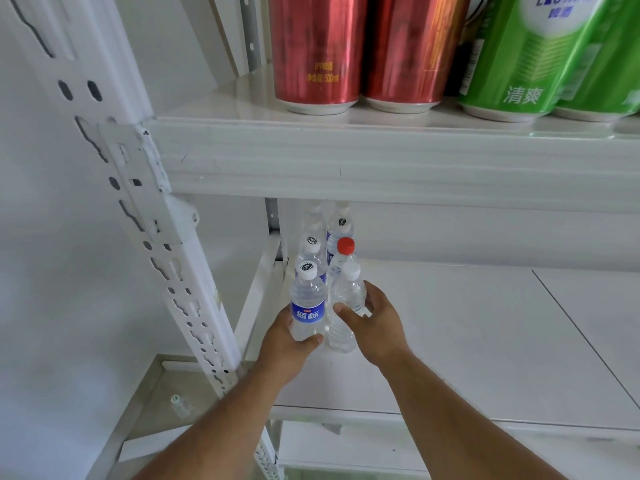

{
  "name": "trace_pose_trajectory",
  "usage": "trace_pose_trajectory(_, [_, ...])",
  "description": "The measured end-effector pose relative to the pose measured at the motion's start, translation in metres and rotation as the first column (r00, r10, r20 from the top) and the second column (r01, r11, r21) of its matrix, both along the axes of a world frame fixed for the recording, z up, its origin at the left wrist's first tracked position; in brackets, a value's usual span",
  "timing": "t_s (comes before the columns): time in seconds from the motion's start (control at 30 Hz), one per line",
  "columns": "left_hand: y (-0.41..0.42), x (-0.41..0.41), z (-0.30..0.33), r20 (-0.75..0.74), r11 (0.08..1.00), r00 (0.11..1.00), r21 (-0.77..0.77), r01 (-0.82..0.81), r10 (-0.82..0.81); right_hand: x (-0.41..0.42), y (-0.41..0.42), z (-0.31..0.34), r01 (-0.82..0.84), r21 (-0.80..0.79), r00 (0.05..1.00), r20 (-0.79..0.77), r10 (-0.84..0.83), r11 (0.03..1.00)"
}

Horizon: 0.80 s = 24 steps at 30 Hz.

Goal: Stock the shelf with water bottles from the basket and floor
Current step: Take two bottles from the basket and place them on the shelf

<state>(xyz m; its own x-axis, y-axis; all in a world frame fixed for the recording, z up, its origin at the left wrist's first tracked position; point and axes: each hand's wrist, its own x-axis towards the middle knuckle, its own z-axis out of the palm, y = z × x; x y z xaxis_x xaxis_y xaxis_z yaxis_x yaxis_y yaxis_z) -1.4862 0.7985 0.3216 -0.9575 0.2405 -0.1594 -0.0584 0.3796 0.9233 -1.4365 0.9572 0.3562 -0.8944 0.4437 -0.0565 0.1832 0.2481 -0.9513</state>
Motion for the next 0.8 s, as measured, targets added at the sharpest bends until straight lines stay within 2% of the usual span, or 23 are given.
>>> trace_pose_trajectory(0.17, [-0.004, 0.017, 0.003, 0.009, 0.999, 1.0, -0.052, 0.003, -0.002, 0.012, -0.002, -0.001, 0.024, 0.004, 0.999, 0.049, -0.024, 1.0])
trace_pose_trajectory(0.33, [-0.011, 0.049, -0.002, 0.016, 0.973, 0.999, -0.227, 0.041, -0.038, 0.038, -0.01, -0.004, 0.064, 0.035, 0.977, 0.202, -0.07, 0.997])
trace_pose_trajectory(0.4, [-0.013, 0.062, -0.004, 0.028, 0.955, 0.996, -0.285, 0.087, -0.082, 0.051, -0.013, -0.005, 0.04, 0.094, 0.962, 0.264, -0.064, 0.995])
trace_pose_trajectory(0.57, [-0.022, 0.086, -0.001, -0.029, 0.878, 0.972, -0.435, 0.199, -0.235, 0.088, -0.02, 0.001, -0.11, 0.291, 0.918, 0.397, -0.015, 0.95])
trace_pose_trajectory(0.7, [-0.03, 0.111, 0.01, -0.079, 0.828, 0.957, -0.524, 0.199, -0.28, 0.124, -0.028, 0.011, -0.302, 0.457, 0.875, 0.482, 0.052, 0.836])
trace_pose_trajectory(0.8, [-0.034, 0.137, 0.017, -0.086, 0.809, 0.953, -0.554, 0.197, -0.291, 0.153, -0.029, 0.016, -0.418, 0.518, 0.841, 0.532, 0.103, 0.746])
